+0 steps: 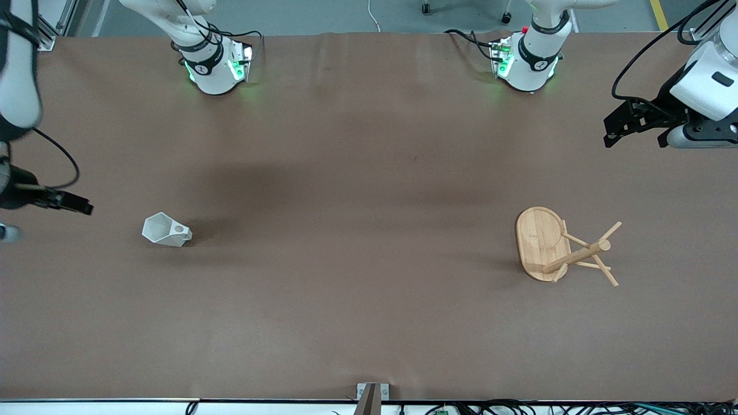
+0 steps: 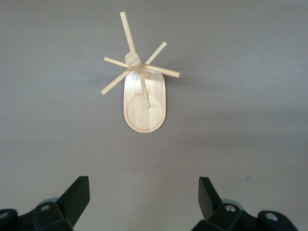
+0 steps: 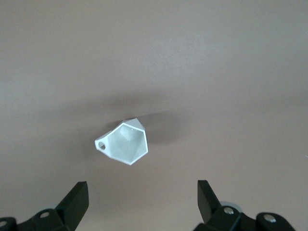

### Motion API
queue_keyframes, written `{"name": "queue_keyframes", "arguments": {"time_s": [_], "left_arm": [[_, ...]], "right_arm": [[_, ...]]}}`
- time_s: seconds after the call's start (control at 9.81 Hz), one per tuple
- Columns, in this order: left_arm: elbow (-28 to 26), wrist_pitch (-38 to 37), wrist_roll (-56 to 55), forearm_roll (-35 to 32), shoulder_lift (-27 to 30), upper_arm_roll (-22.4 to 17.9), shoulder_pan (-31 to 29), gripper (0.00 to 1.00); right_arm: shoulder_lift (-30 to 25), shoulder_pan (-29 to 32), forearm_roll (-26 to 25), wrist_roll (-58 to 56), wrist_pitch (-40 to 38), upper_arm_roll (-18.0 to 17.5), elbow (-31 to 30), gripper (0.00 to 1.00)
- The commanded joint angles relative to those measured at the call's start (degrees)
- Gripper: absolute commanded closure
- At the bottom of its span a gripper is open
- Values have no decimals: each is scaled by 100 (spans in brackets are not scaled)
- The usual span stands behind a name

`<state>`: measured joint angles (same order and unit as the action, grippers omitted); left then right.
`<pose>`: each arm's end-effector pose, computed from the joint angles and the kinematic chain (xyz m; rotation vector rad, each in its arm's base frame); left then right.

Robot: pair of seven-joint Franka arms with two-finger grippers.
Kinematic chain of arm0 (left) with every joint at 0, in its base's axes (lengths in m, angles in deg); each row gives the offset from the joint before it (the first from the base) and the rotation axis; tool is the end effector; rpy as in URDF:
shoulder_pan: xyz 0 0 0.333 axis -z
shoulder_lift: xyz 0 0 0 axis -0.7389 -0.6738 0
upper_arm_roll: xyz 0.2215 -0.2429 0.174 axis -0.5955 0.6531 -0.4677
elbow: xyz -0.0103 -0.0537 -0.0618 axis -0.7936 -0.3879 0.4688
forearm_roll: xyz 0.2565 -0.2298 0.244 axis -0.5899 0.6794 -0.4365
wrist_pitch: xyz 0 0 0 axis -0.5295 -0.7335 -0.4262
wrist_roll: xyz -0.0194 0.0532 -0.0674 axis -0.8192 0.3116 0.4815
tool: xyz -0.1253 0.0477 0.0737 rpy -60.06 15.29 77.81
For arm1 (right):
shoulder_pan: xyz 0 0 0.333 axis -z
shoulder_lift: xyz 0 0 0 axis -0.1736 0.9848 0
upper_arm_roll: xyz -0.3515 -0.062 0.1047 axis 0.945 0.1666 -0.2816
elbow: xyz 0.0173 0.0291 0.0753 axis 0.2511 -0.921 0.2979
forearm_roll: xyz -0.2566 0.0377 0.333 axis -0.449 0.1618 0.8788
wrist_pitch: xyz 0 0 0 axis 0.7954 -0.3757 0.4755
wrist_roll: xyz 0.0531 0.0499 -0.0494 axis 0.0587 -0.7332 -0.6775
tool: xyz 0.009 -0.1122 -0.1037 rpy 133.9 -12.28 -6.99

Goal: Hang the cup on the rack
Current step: 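Reach the right gripper to the white cup and grasp it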

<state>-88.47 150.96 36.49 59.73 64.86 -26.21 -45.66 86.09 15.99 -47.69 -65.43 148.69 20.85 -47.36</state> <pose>0.5631 -0.0787 0.6546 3.1408 -0.0246 0.0513 0.6499 -0.1005 0.4594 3.1045 -0.2571 -0.0897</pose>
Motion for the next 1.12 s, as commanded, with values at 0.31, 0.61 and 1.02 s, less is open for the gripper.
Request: {"name": "queue_keyframes", "arguments": {"time_s": [0.31, 0.61, 1.02], "left_arm": [[31, -110, 76, -6, -169, -2, 13, 0], [-4, -188, 67, -6, -100, 6, 13, 0], [110, -259, 76, -23, -265, 112, -31, 0]], "right_arm": [[143, 85, -56, -511, 2780, -31, -2167, 0], [459, 104, -56, -611, 3888, -31, -2740, 0], [732, 112, -56, -743, 4138, -39, -2777, 10]]}}
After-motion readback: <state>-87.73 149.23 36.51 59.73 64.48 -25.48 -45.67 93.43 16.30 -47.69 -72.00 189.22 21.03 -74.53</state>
